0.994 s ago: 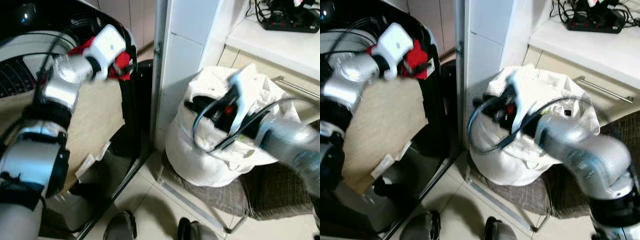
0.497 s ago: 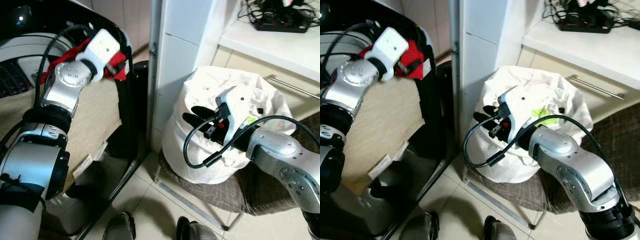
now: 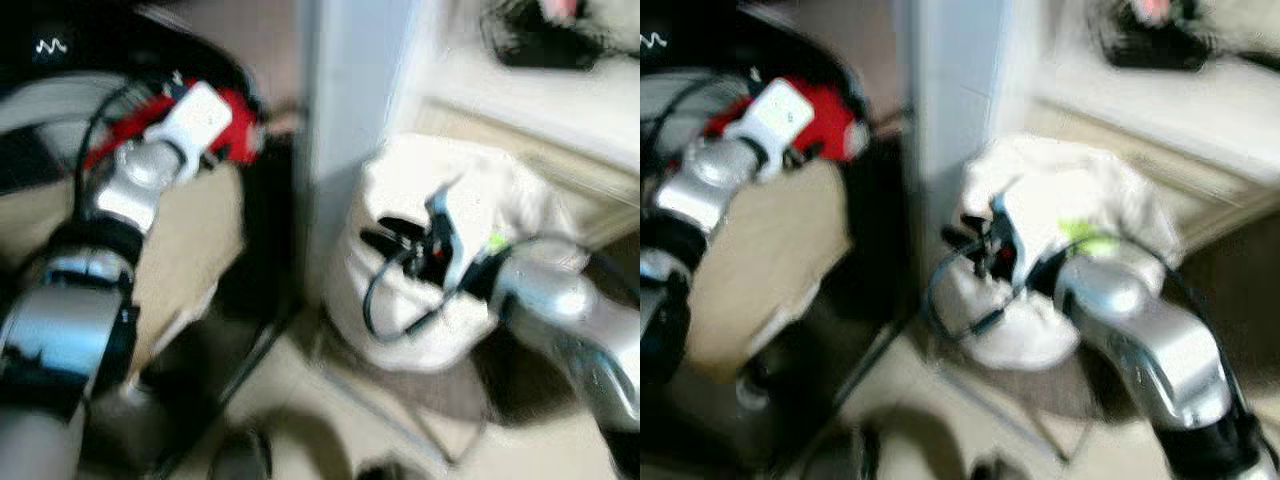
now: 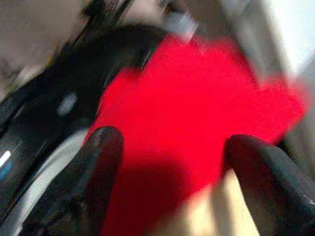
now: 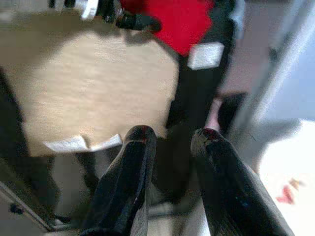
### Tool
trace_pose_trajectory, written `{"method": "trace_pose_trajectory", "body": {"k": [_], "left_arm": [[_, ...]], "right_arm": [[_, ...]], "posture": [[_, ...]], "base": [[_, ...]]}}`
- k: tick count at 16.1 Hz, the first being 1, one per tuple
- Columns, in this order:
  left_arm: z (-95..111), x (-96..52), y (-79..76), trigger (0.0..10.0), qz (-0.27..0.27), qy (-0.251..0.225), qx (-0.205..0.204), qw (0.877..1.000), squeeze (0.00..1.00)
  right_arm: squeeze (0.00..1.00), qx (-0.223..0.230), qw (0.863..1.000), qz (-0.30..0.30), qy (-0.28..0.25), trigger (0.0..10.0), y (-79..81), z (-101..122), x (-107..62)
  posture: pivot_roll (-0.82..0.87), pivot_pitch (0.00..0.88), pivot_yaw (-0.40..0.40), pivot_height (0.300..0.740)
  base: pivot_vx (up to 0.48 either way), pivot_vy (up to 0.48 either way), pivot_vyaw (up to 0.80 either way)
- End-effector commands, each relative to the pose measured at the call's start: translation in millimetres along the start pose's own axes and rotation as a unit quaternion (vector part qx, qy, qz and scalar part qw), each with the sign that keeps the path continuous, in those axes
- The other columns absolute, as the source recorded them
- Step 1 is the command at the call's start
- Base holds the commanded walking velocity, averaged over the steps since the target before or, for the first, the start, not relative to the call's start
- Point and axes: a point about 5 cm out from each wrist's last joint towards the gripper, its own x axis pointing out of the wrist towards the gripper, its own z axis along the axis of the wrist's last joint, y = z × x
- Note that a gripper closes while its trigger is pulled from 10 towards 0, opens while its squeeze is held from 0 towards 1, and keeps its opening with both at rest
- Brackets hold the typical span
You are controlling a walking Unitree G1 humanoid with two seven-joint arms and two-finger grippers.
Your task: Clothes washing
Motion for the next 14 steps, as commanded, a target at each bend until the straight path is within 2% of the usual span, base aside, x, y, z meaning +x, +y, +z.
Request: {"method": "trace_pose_trajectory", "body": {"k": [1, 6, 7, 8, 9, 10, 11, 12, 13, 14], "left_arm": [[1.0, 0.1, 4.1, 0.0, 0.014, 0.006, 0.014, 1.000, 0.00], [2.6, 1.2, 3.3, 0.0, 0.020, 0.003, 0.020, 1.000, 0.00], [13.4, 2.2, 1.0, 4.0, 0.008, -0.038, -0.009, 0.999, 0.00], [23.4, 2.0, -1.5, 10.0, -0.005, -0.083, -0.043, 0.996, 0.00], [27.1, 1.6, 0.6, 10.0, 0.008, -0.100, -0.079, 0.992, 0.00], [33.3, -0.6, 3.0, 10.0, 0.020, -0.140, -0.128, 0.982, 0.00], [34.8, -1.4, 4.0, 10.0, 0.025, -0.151, -0.145, 0.978, 0.00], [35.7, -1.9, 2.0, 10.0, 0.023, -0.162, -0.226, 0.960, 0.00], [36.7, -3.1, 0.1, 10.0, 0.023, -0.174, -0.249, 0.953, 0.00], [35.9, -8.9, -11.4, 10.0, 0.024, -0.196, -0.271, 0.942, 0.00]], "right_arm": [[0.00, -0.011, 1.000, -0.006, -0.007, 10.0, -2.0, 3.6, -2.0], [0.00, -0.012, 1.000, -0.009, -0.007, 10.0, -3.7, 4.6, -2.0], [0.00, -0.011, 1.000, -0.011, -0.010, 10.0, -4.0, 5.4, -2.8], [0.00, -0.011, 1.000, -0.012, -0.011, 10.0, -3.9, 5.6, -3.3], [0.00, -0.010, 1.000, -0.013, -0.012, 10.0, -3.9, 5.6, -3.6], [0.00, -0.005, 1.000, -0.021, -0.017, 10.0, -4.2, 5.4, -4.8], [0.00, -0.003, 1.000, -0.024, -0.019, 10.0, -4.2, 5.3, -5.1], [0.00, -0.005, 0.998, -0.043, -0.037, 10.0, -5.0, 8.4, -6.0], [0.00, -0.008, 0.997, -0.054, -0.049, 10.0, -5.3, 10.9, -6.5], [0.00, -0.036, 0.991, -0.113, -0.062, 10.0, -8.9, 14.2, -7.0]], "posture": [[-0.08, 0.084, -0.008, 0.740], [-0.08, 0.086, -0.006, 0.740], [-0.08, 0.086, -0.004, 0.740], [-0.09, 0.085, -0.003, 0.740], [-0.09, 0.085, -0.004, 0.740], [-0.08, 0.086, -0.002, 0.740], [-0.08, 0.084, -0.001, 0.740], [-0.09, 0.084, 0.005, 0.740], [-0.09, 0.083, 0.005, 0.740], [-0.09, 0.078, 0.004, 0.740]], "base": [[0.000, 0.000, 0.00], [0.000, 0.000, 0.00], [0.000, 0.000, 0.00], [0.000, 0.000, 0.00], [0.000, 0.000, 0.00], [0.000, 0.000, 0.00], [0.000, 0.000, 0.00], [0.000, 0.000, 0.00], [0.000, 0.000, 0.00], [0.000, 0.000, 0.00]]}}
